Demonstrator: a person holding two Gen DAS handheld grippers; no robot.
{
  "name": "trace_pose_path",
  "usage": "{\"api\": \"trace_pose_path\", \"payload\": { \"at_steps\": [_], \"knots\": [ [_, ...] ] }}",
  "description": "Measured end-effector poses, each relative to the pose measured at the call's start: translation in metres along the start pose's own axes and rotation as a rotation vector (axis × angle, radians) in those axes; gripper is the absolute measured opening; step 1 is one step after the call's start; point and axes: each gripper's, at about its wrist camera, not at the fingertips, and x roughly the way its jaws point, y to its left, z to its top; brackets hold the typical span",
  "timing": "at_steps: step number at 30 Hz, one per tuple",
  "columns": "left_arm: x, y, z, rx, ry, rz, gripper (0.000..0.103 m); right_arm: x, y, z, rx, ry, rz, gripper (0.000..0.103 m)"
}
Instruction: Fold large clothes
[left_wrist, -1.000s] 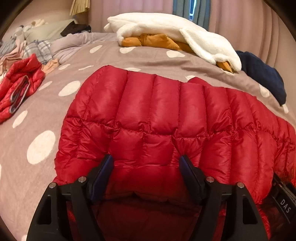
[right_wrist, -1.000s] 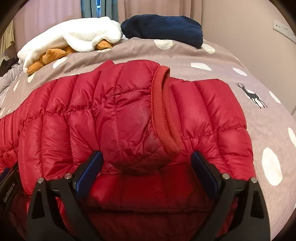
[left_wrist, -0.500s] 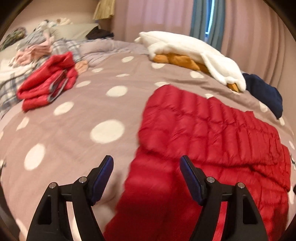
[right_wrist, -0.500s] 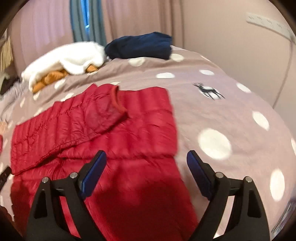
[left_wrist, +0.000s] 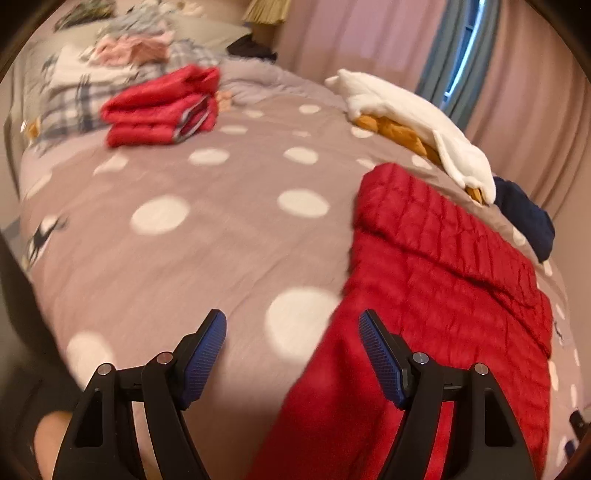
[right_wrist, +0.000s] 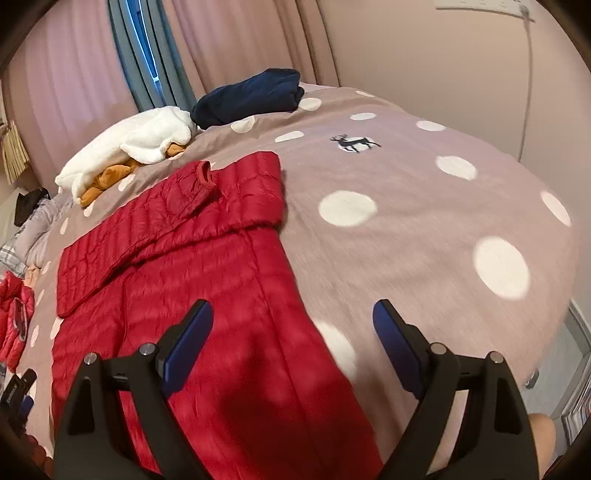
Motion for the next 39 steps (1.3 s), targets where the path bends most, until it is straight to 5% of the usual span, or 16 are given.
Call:
{"api": "trace_pose_path", "payload": {
  "at_steps": [3,8,21,26,31,39],
  "knots": [
    [-0.007,0.021,-0.018,-0.096,0.058,-0.045,0.074,-0.012,-0.014,-0.015,0.035,0.024,0.019,0.089],
    [-0.012,0.036,-0.035,-0.260,0.162,-0.237,0.074,-0.027,-0.037,-0.037,0.144,0.038,0.050,0.091],
    [-0.015,0.036,-0.060,-0.185,0.158,-0.284,0.074,-0.013,-0.057,-0.072,0.212,0.118,0.040,0.089],
    [-0.019,0.041,-0.066,-0.252,0.178,-0.352,0.074,-0.013,-0.068,-0.073,0.251,0.122,0.036,0.091],
    [-0.022,0.021,-0.070,-0.165,0.179,-0.326,0.074,-0.012,-0.057,-0.076,0.263,0.136,0.082,0.091],
    [-0.019,0.018,-0.069,-0.159,0.186,-0.311,0.075,-0.009,-0.031,-0.077,0.193,0.157,0.130,0.091]
  ]
}}
